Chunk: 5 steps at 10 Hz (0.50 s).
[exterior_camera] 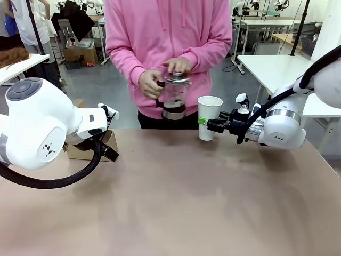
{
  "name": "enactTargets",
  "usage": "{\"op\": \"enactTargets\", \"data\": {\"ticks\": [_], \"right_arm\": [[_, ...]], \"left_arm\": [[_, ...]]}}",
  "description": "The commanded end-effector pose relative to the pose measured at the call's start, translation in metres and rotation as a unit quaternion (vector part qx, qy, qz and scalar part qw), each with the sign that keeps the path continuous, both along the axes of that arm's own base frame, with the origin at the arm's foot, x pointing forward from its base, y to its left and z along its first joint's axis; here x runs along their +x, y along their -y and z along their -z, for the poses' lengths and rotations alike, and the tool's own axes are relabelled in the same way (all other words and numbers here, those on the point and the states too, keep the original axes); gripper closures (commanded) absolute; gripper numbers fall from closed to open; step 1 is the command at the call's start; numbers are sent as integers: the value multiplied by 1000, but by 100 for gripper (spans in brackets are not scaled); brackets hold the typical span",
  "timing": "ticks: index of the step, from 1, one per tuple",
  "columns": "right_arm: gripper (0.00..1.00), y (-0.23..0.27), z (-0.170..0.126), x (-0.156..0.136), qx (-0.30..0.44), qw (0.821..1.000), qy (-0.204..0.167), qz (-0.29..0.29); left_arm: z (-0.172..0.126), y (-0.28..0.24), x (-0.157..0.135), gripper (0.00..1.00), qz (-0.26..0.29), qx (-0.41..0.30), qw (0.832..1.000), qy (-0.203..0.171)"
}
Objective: Pour a drink into a cup and package it in a carrier.
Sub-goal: When a person places the Paper Cup Lid on the 600 ml Paper Cup , lift the 600 ml Paper Cup.
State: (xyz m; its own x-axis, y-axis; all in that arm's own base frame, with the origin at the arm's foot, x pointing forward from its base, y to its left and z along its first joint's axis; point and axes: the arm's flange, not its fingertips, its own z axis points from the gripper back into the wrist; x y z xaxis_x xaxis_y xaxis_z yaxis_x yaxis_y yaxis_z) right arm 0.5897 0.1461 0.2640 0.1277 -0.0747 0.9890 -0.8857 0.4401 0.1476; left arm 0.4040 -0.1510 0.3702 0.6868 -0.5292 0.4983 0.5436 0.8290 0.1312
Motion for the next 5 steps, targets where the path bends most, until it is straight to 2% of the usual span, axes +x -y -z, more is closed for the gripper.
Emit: {"op": "enactTargets", "data": {"ticks": [1, 5], "right_arm": [[20, -2, -2, 1, 1, 1000, 3, -1], [20, -2, -2, 1, 1, 1000, 3, -1]], "left_arm": [[0, 0, 0, 0, 0, -1, 1000, 0], [0, 0, 0, 0, 0, -1, 1000, 0]]}}
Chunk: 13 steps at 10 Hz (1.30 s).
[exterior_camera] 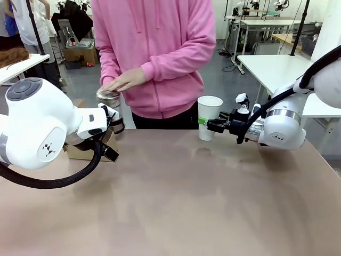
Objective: Pour a drink into a cup and package it in a carrier.
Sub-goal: When a person places the Paper Cup Lid on the 600 ml Paper Cup , lift the 600 ml Paper Cup.
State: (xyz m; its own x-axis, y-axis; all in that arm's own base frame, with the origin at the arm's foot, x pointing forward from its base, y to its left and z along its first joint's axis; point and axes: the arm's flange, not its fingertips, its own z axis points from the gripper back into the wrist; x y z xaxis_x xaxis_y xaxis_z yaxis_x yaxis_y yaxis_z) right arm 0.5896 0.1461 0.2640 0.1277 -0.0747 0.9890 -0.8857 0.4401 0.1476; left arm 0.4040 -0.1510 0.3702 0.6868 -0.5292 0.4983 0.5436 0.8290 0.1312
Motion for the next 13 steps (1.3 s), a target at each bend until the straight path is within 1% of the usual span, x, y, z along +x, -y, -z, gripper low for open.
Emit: {"op": "enactTargets", "data": {"ticks": [1, 13], "right_arm": [[20, -2, -2, 1, 1, 1000, 3, -1], [20, -2, -2, 1, 1, 1000, 3, -1]], "left_arm": [[0, 0, 0, 0, 0, -1, 1000, 0], [0, 0, 0, 0, 0, -1, 1000, 0]]}}
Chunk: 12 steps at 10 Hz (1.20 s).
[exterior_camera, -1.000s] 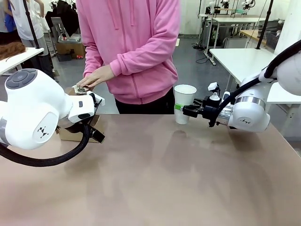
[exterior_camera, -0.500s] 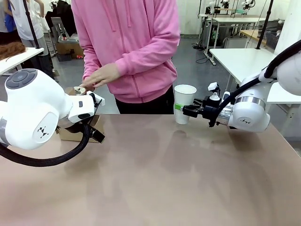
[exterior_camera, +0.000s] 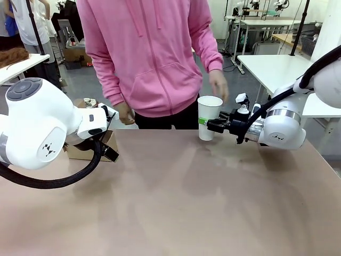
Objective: Pour a drink into a cup and package it in a carrier.
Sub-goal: When a person places the Paper Cup Lid on the 600 ml Paper Cup , lift the 600 ml Paper Cup.
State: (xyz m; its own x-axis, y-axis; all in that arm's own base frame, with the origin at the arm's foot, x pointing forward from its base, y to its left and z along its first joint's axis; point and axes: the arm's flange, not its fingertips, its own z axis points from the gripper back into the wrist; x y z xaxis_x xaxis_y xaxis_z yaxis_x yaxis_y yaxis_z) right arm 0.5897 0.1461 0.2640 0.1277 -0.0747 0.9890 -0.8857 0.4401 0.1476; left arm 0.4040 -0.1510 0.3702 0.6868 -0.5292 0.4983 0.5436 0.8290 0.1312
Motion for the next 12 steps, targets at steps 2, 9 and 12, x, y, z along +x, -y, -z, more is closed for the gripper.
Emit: {"op": "enactTargets", "data": {"ticks": [2, 9, 12], "right_arm": [[20, -2, -2, 1, 1, 1000, 3, -1], [20, -2, -2, 1, 1, 1000, 3, -1], [20, -2, -2, 1, 1, 1000, 3, -1]], "left_arm": [[0, 0, 0, 0, 0, -1, 1000, 0], [0, 0, 0, 0, 0, -1, 1000, 0], [0, 0, 0, 0, 0, -1, 1000, 0]]}}
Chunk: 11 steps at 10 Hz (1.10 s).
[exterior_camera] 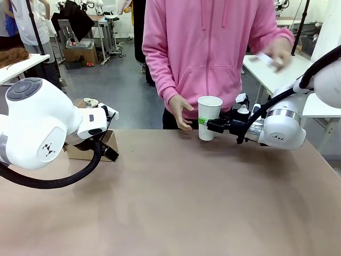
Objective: Pour a drink into a cup and package it in a carrier.
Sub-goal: When a person places the Paper Cup Lid on the 600 ml Paper Cup , lift the 600 ml Paper Cup.
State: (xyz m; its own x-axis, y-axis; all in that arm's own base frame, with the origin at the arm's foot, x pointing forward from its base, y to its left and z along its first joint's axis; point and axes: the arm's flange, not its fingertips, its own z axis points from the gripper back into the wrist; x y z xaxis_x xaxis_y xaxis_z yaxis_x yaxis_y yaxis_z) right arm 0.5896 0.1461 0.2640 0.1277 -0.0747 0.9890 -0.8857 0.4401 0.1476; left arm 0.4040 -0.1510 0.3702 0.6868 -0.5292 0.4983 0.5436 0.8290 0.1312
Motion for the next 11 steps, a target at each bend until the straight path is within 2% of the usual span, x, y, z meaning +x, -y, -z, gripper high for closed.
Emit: {"op": "enactTargets", "data": {"ticks": [1, 11], "right_arm": [[20, -2, -2, 1, 1, 1000, 3, -1], [20, -2, -2, 1, 1, 1000, 3, -1]], "left_arm": [[0, 0, 0, 0, 0, -1, 1000, 0], [0, 0, 0, 0, 0, -1, 1000, 0]]}}
